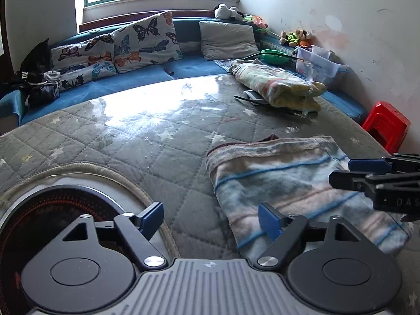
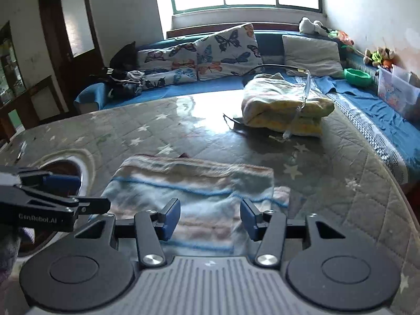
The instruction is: Fold clothes
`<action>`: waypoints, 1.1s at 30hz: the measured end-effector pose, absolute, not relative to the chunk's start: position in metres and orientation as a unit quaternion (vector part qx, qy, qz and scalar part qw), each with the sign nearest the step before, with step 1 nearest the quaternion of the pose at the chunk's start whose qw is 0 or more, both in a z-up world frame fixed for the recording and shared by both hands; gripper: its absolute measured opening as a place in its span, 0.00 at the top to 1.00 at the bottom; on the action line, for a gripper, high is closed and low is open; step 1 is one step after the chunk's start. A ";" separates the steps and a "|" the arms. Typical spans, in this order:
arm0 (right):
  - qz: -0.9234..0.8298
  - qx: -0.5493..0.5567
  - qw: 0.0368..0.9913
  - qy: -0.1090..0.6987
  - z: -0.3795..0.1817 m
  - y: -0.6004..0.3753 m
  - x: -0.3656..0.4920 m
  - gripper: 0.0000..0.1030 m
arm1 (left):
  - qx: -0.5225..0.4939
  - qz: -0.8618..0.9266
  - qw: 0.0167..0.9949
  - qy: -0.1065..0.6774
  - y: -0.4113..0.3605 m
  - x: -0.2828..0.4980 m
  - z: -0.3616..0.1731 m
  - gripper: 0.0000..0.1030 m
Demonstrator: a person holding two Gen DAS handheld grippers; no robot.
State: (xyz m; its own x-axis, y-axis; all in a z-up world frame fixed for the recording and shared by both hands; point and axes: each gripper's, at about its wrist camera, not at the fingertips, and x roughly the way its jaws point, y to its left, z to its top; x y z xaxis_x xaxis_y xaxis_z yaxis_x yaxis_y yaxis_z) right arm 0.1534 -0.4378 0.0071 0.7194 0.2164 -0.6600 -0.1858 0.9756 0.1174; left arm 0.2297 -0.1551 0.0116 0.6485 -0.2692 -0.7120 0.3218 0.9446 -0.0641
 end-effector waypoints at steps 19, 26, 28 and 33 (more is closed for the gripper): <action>0.104 -0.015 0.940 0.325 0.014 -0.425 0.066 0.21 | 0.047 -0.203 0.909 0.360 -0.150 0.154 0.019 0.00; 0.094 -0.019 0.943 0.319 0.015 -0.422 0.044 0.03 | 0.038 -0.207 0.909 0.360 -0.145 0.135 0.018 0.00; 0.093 -0.024 0.944 0.314 0.015 -0.419 0.037 0.01 | 0.037 -0.208 0.909 0.360 -0.144 0.131 0.019 0.00; 0.089 -0.022 0.945 0.314 0.015 -0.416 0.026 0.00 | 0.041 -0.211 0.912 0.351 -0.144 0.118 0.020 0.00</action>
